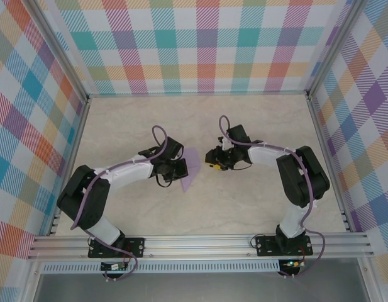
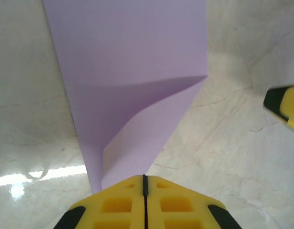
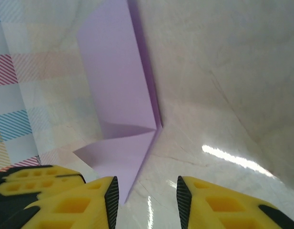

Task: Fold a paper plane with a square sheet of paper (pick it up from the middle)
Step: Third fold the triangle at the center of the table.

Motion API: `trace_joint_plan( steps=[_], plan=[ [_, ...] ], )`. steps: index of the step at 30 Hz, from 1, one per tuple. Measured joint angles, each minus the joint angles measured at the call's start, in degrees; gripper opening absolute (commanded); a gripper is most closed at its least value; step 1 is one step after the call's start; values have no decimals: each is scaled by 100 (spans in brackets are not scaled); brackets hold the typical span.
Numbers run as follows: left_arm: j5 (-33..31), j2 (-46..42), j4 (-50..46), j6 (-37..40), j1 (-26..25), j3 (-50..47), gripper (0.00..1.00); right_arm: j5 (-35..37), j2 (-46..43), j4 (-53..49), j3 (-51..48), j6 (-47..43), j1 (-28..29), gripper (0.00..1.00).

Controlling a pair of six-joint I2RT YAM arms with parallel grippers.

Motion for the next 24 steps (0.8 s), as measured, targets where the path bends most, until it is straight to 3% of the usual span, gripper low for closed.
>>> trace_joint_plan(
  steps=[9, 24],
  plan=[
    [-505, 855, -46, -4, 0, 247, 0, -87, 278, 297, 22, 308, 308, 43],
    [-632, 837, 52, -50, -7, 188, 0, 55, 820, 72, 682, 437, 461, 40]
  ],
)
